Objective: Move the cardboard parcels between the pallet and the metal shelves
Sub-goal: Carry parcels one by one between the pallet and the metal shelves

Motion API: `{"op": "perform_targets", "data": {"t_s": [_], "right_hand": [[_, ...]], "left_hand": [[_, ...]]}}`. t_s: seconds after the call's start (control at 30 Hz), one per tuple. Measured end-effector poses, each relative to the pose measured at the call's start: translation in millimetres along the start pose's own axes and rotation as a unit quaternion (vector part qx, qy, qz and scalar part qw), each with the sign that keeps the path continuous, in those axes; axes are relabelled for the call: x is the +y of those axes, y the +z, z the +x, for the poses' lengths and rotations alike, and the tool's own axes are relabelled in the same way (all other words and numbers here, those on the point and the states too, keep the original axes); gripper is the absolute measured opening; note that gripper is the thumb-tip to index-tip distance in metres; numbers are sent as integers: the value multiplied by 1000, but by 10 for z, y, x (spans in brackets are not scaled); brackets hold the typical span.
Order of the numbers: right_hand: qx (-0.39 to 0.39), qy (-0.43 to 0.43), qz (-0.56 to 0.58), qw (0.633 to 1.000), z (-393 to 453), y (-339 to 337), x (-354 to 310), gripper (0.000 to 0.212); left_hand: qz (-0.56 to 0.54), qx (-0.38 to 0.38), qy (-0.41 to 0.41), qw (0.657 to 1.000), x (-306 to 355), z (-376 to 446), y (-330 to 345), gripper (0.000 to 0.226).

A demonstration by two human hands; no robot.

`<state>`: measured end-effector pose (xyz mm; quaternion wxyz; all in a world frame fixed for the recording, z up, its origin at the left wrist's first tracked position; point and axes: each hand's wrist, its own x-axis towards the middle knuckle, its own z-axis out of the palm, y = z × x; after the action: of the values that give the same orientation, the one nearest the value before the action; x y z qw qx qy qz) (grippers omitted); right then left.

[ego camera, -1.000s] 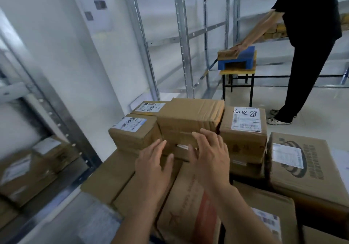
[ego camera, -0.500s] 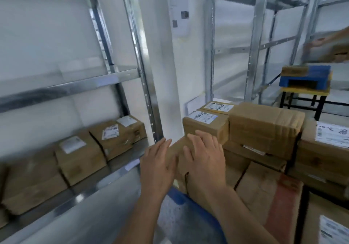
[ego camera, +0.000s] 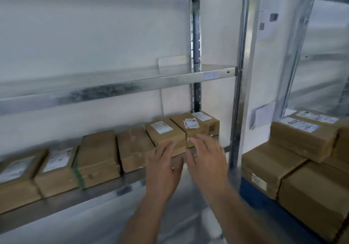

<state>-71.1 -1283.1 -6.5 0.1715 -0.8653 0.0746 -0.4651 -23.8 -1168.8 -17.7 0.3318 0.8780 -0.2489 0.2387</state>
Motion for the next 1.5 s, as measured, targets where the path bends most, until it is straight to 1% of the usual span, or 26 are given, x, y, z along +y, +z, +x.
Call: {"op": "perform_targets", "data": {"t_s": [0.13,0.27,0.4,0.53,0.63,0.73,0.9,1.07,1.23,1.4,1.5], "right_hand": [[-5,-37,34,999,-68,364,-529,25],[-69,-49,59,995,-177,676,-954,29],[-146,-65,79,984,-241,965,-1239,35],[-195,-82,101,972,-255,1273,-1481,39],[-230,-97,122,961,-214,1530,-1663,44],[-253,-101,137,952,-146,1742,-1829,50],[-255,-123,164,945,-5,2043,-2008,52],[-281,-141,184,931,97,2294,-2115,55],[-284,-154,215,922,111,2412,-2250,50],[-295,-157,255,907,99,2498,-2363,48],[-301,-161,263,903,83,2561,-2385,49]], "left_hand": [[43,22,-36,998,-557,-111,-385,41],[62,47,-92,993,-994,-292,-680,41],[85,67,-153,982,-1329,-439,-844,44],[106,88,-197,971,-1650,-510,-980,47],[142,127,-221,956,-1863,-520,-1094,50],[181,126,-234,947,-2077,-474,-1206,57],[197,148,-257,935,-2370,-341,-1305,59],[227,139,-282,922,-2525,-281,-1341,64],[260,164,-295,905,-2576,-271,-1450,60],[280,154,-328,889,-2646,-287,-1492,62],[276,158,-338,886,-2695,-294,-1491,63]]}}
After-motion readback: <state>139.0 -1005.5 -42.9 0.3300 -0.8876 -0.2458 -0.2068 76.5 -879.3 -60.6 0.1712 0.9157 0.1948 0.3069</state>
